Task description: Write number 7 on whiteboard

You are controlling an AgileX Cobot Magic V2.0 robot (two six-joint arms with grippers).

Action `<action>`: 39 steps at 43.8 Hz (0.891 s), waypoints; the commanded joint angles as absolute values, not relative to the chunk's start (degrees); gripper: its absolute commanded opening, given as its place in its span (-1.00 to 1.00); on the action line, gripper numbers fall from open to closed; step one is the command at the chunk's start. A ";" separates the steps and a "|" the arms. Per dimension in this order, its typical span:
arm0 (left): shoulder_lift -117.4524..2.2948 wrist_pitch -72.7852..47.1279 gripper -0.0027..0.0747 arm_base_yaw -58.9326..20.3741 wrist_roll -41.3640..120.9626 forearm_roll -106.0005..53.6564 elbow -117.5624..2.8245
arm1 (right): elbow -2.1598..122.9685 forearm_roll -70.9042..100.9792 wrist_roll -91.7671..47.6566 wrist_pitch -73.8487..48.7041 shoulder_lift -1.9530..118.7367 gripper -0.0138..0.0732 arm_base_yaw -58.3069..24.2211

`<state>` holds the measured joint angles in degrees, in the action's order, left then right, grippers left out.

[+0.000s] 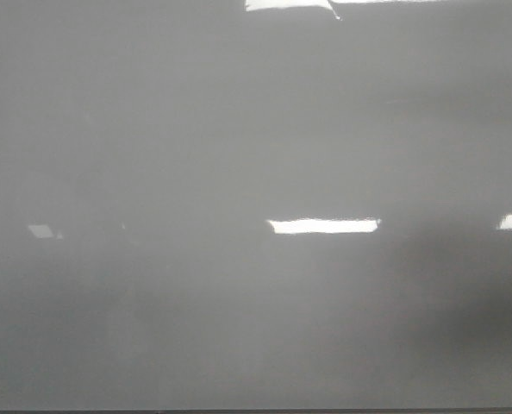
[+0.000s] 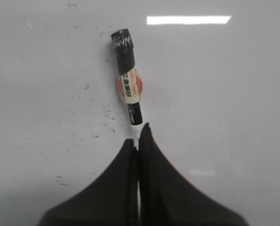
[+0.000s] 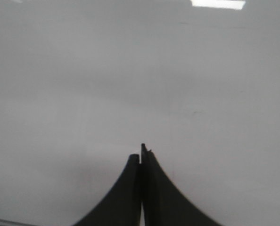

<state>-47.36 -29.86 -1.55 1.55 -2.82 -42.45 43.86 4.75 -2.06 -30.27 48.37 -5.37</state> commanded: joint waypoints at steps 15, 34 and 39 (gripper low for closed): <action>-48.91 -27.10 -0.71 -1.67 1.42 -0.32 -44.39 | 45.89 1.40 0.00 -28.24 49.08 0.46 -11.70; -56.38 -23.09 0.50 -1.67 0.82 -1.37 -44.62 | 45.89 1.45 0.42 -28.24 49.08 0.66 -11.70; -60.08 -20.67 0.50 -1.67 0.82 -3.40 -44.87 | 45.89 1.45 0.42 -28.24 49.08 0.66 -11.70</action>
<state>-58.48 -26.64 -1.55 1.34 -1.59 -42.54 43.86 2.15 0.42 -31.78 49.28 -11.73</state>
